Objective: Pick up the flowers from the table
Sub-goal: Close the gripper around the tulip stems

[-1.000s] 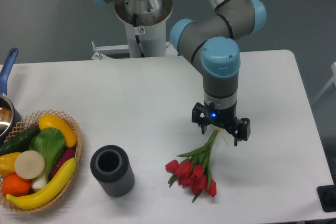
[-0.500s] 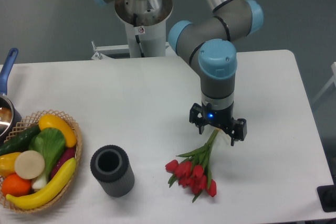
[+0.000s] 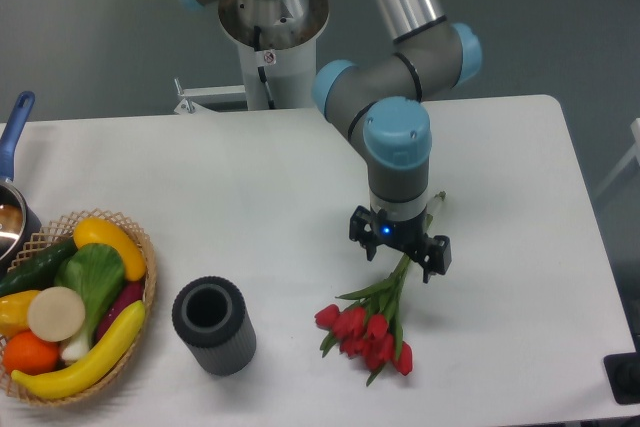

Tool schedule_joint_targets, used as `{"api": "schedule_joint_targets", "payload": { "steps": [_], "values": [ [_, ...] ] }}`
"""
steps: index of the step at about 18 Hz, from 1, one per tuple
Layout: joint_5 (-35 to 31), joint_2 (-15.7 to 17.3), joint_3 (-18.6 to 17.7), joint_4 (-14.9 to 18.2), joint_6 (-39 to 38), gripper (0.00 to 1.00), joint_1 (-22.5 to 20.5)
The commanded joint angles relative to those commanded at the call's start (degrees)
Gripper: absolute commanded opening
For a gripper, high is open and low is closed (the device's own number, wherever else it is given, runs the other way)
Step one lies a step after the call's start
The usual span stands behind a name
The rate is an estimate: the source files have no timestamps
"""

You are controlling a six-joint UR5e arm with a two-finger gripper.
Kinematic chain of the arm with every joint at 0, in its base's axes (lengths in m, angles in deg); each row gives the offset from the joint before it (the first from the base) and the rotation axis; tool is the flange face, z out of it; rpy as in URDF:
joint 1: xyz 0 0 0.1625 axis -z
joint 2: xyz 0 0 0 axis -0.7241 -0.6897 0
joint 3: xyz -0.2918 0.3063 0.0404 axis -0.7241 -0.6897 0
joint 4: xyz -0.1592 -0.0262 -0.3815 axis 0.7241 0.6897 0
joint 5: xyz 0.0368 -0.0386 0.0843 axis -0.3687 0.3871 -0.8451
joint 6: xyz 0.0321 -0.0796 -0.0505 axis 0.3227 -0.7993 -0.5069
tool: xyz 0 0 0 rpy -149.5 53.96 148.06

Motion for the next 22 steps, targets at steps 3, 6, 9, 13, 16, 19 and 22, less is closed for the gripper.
{"api": "schedule_joint_targets", "payload": {
  "steps": [3,6,9,13,16,19,22],
  "values": [
    [-1.3,-1.9,0.5,-0.4,0.1,1.0,0.1],
    [-2.5,-3.6,1.1,-0.4,0.1,1.0,0.1],
    [-3.1,-5.1,1.8,-0.5,0.1,0.7,0.9],
    [-2.9,-5.4,1.9,-0.4,0.2,0.08,1.0],
    [-2.0,-4.6,1.9,-0.1,0.1,0.0,0.9],
    [0.2,-2.2,1.6,0.4,-1.0,0.0,0.5],
    [1.8,0.9,1.7,0.7,-1.3,0.0,-1.1]
  ]
}}
